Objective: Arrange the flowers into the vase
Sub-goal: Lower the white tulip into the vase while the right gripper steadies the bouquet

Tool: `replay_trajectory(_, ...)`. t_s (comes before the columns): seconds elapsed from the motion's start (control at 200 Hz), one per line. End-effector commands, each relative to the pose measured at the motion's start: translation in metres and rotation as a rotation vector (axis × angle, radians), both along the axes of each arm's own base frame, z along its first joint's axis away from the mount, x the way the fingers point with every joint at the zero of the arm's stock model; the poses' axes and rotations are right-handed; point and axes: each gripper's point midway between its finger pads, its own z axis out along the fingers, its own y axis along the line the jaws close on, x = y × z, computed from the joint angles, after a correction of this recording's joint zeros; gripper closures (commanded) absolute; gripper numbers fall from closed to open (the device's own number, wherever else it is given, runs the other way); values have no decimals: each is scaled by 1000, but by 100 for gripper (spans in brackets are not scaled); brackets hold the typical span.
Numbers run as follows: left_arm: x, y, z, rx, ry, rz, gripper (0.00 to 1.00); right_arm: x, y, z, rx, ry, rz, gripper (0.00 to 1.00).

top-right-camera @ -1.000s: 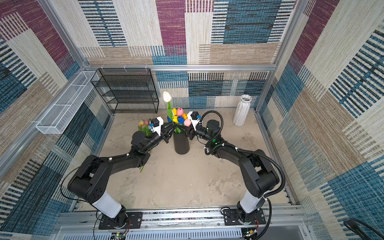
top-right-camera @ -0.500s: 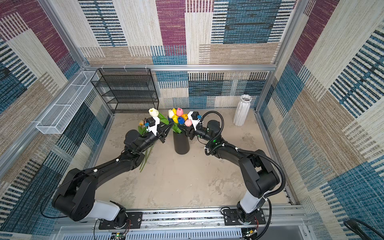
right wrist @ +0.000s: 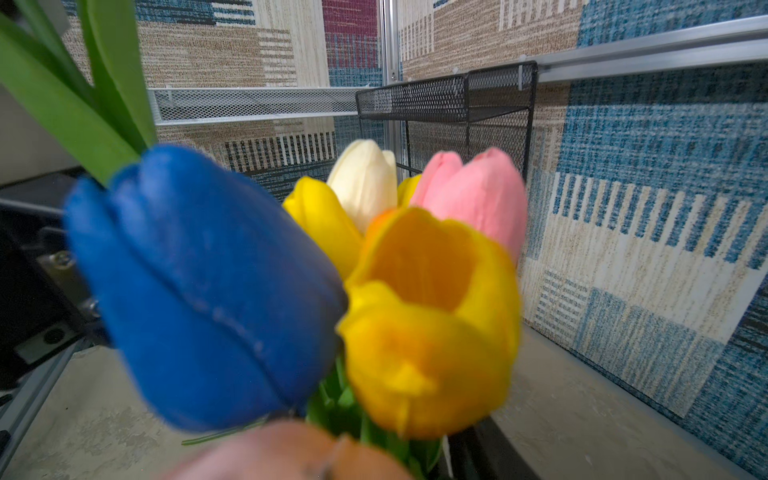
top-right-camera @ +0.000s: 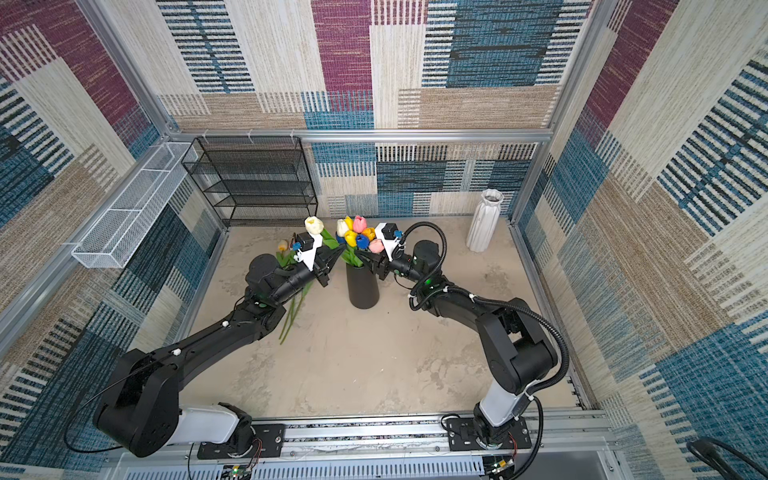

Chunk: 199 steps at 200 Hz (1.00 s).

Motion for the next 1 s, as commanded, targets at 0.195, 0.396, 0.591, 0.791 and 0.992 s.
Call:
replay_trajectory(0.195, -8, -11, 40, -85, -38, -98, 100, 9, -6, 23, 59, -21, -58, 49)
replay_trajectory(0.396, -12, -22, 47, -79, -38, -130, 100, 12, -9, 30, 79, -21, -79, 50)
replay_trajectory(0.591, -12, -25, 41, -56, -28, -113, 100, 14, -9, 35, 79, -29, -80, 50)
replay_trajectory(0.791, 0, -24, 14, 20, 18, -62, 100, 14, -8, 29, 74, -21, -72, 50)
replay_trajectory(0.992, 6, -26, -10, 67, 77, -49, 100, 15, -8, 27, 69, -19, -74, 50)
